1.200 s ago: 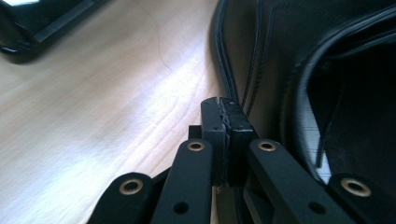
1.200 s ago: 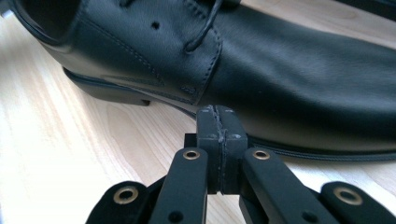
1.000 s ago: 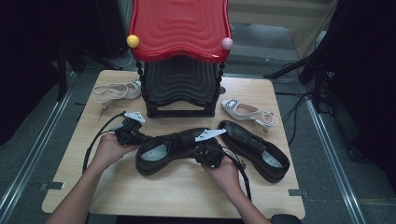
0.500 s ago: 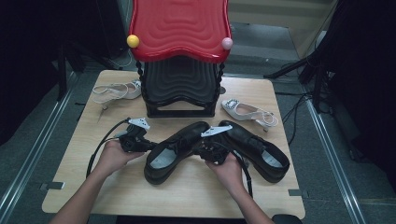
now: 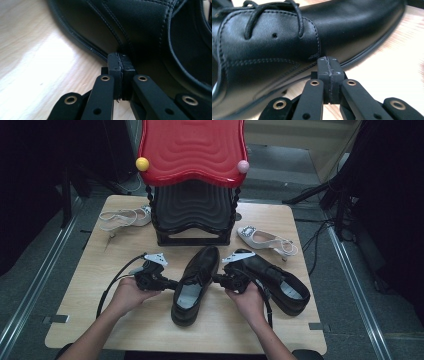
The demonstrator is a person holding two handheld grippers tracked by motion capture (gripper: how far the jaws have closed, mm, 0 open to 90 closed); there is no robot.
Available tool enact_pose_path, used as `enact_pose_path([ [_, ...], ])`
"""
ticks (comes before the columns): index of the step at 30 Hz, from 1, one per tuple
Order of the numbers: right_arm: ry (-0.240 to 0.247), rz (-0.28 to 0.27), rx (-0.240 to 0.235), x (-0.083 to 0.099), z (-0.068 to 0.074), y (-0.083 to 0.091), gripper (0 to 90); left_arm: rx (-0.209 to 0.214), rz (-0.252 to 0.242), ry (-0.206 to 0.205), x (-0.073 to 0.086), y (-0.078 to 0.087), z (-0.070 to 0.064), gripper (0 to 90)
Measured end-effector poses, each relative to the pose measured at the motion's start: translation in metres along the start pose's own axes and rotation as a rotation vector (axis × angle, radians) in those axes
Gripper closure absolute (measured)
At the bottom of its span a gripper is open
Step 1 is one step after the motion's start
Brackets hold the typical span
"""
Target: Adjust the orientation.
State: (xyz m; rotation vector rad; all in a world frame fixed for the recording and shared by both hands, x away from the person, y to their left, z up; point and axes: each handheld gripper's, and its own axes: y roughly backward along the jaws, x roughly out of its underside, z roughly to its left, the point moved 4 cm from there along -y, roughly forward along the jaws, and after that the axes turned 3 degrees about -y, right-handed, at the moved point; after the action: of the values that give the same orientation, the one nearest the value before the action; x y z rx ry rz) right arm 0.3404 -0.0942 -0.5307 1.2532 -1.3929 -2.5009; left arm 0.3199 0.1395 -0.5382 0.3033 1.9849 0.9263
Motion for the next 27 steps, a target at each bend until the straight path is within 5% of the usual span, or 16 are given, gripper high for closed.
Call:
enact_pose_path([
  [21, -0.044, -0.053, 0.065, -0.008, -0.02, 0.009, 90.0, 0.076, -0.039, -0.026, -0.014, -0.039, -0.043, 89.4],
  [27, -0.032, -0.066, 0.053, -0.008, -0.023, 0.015, 86.1, 0.052, -0.055, -0.036, -0.014, -0.026, -0.037, 70.4],
])
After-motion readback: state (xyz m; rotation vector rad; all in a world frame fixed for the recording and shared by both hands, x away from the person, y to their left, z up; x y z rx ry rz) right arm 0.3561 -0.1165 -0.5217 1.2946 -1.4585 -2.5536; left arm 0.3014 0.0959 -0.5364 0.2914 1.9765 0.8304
